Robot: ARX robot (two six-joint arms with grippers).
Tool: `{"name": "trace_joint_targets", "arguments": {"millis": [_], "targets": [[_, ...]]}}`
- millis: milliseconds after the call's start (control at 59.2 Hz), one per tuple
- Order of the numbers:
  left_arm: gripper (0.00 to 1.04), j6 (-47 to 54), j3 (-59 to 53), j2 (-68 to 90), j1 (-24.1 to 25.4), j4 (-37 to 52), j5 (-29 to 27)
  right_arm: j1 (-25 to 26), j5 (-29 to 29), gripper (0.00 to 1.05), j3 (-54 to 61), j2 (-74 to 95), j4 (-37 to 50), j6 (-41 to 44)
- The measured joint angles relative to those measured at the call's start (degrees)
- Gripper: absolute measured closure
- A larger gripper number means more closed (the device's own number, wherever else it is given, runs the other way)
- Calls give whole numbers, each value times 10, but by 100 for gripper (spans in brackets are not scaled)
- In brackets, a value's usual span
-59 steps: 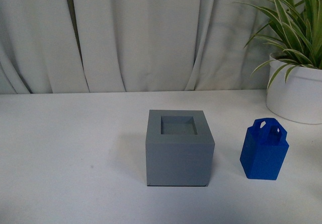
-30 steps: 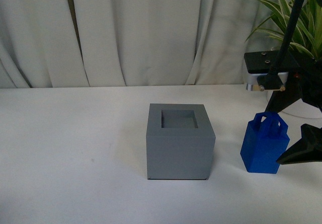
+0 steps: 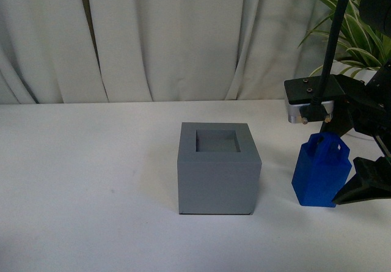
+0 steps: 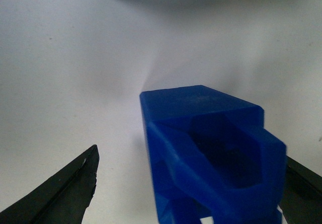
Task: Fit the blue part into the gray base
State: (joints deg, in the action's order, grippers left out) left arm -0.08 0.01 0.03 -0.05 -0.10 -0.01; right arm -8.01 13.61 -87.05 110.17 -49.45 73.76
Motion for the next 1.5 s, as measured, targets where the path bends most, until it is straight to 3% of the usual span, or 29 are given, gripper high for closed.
{"name": "trace_joint_targets", "arguments": {"millis": [287,524,1014,1503], "targets": [[101,0,0,0,0,0,0,0,-10,57,-7,13,-3,5],[101,0,0,0,0,0,0,0,-1,58,-19,14,-17,6],[101,0,0,0,0,0,0,-11,81,58,-186,14,-141,-1],[101,0,0,0,0,0,0,-104,83,58,-311,67,-205,-38]]}}
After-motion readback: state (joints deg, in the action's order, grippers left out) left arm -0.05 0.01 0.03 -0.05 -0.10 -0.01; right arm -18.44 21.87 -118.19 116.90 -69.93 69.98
